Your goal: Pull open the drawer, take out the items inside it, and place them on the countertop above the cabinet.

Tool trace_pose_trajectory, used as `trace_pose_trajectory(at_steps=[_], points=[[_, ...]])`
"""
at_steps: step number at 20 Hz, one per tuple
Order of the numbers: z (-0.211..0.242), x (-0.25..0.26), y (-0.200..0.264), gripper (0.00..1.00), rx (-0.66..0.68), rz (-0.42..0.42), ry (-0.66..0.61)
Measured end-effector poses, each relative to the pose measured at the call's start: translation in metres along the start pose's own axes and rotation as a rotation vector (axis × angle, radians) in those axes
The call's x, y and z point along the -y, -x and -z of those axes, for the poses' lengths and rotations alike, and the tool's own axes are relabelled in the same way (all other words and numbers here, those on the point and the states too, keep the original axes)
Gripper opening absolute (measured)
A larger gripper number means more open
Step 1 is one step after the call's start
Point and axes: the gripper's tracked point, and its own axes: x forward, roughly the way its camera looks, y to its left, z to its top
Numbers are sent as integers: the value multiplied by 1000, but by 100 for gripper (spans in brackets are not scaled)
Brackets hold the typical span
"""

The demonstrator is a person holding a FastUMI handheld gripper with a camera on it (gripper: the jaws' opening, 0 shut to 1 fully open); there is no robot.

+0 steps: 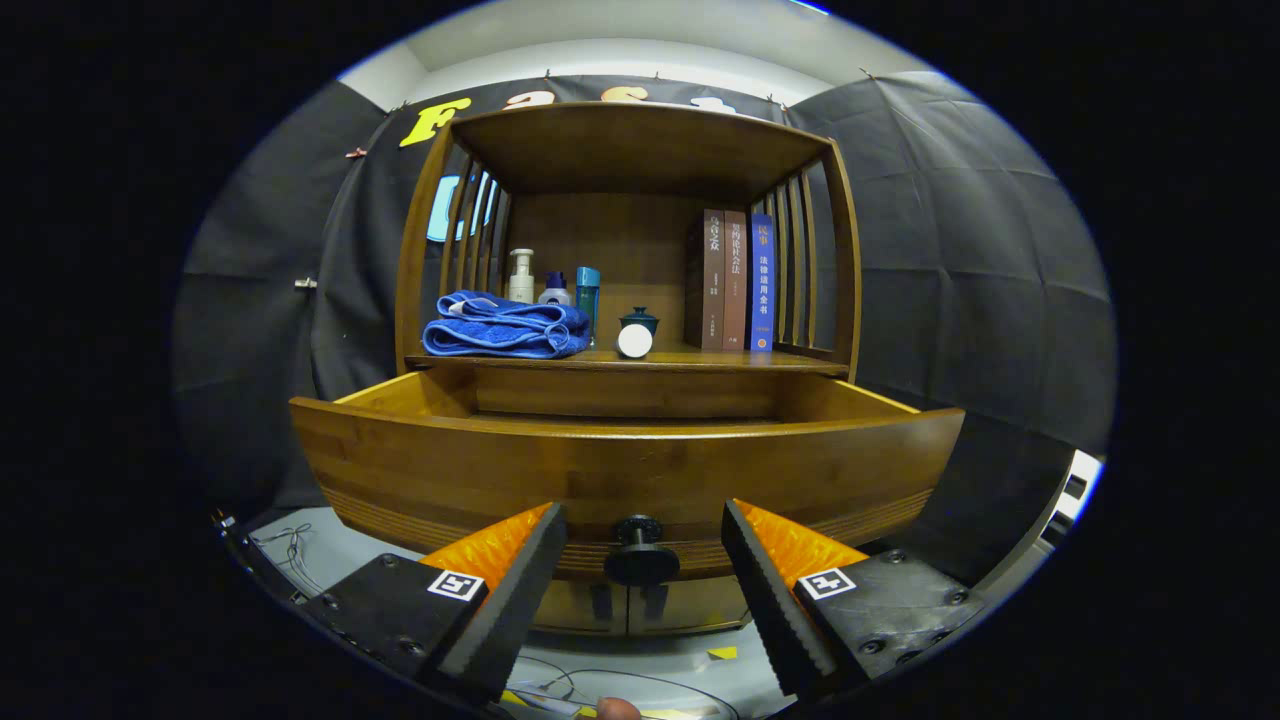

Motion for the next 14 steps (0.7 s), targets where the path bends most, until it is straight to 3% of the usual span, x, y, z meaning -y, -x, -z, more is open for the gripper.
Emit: trace_pose_trajectory(at_steps=[3,14], points=[[8,-8,-15,98,-32,-38,10],[9,-6,-28,98,-63,-57,33]])
